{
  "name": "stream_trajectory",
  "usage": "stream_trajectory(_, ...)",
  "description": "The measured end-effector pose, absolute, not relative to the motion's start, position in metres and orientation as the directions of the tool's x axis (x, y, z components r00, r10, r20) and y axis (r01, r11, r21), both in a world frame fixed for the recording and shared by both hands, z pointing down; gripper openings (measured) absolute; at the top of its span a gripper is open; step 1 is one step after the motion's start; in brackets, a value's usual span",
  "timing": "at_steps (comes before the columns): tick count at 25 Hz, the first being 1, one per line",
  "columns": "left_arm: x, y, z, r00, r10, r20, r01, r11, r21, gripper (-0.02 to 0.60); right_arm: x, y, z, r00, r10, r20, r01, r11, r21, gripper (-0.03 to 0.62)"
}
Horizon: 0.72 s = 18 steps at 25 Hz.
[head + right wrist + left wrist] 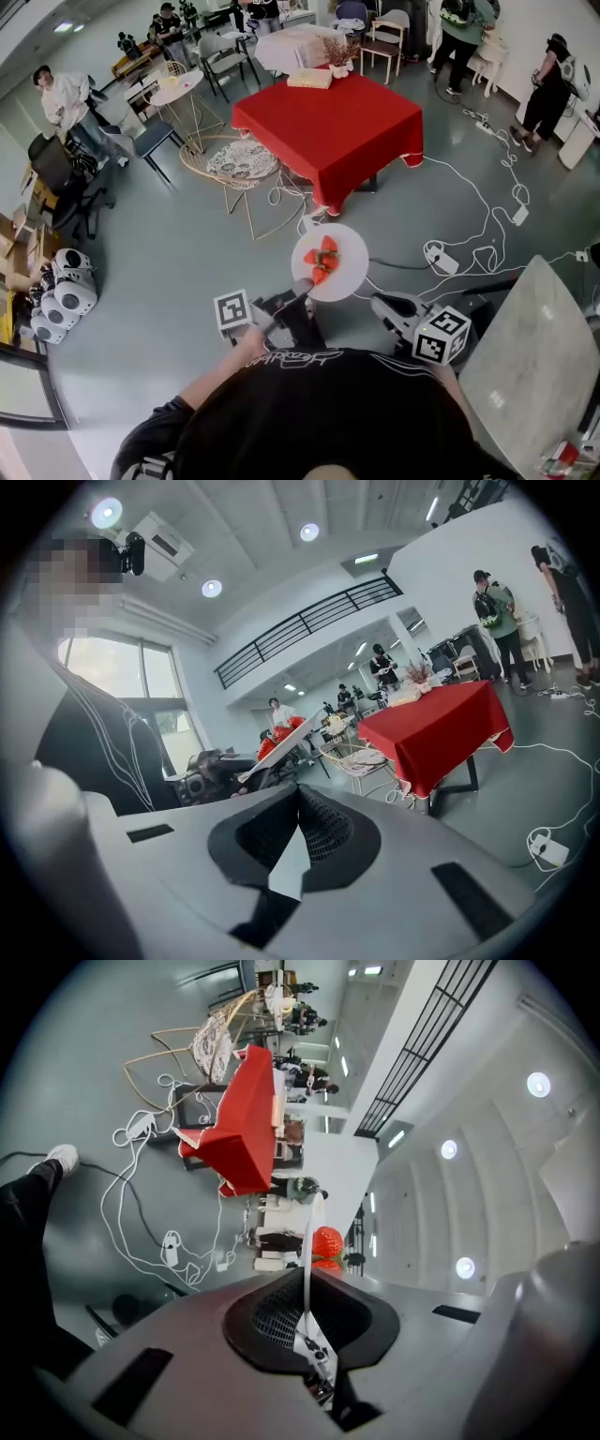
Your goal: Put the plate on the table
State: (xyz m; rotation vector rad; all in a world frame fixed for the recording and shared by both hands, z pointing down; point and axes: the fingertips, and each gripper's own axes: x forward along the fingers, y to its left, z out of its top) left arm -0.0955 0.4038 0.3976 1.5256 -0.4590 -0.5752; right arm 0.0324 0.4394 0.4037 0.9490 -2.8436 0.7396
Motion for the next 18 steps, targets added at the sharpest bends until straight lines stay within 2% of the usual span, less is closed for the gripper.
stream_trajectory(18,-0.109,0.369,0.43,0.759,-0.65,-0.018,0.047,0.027,0.999,0.017,0.026,0.403,0.438,-0.818,-0.538,0.203,-0.56,0.663,-0.497,0.008)
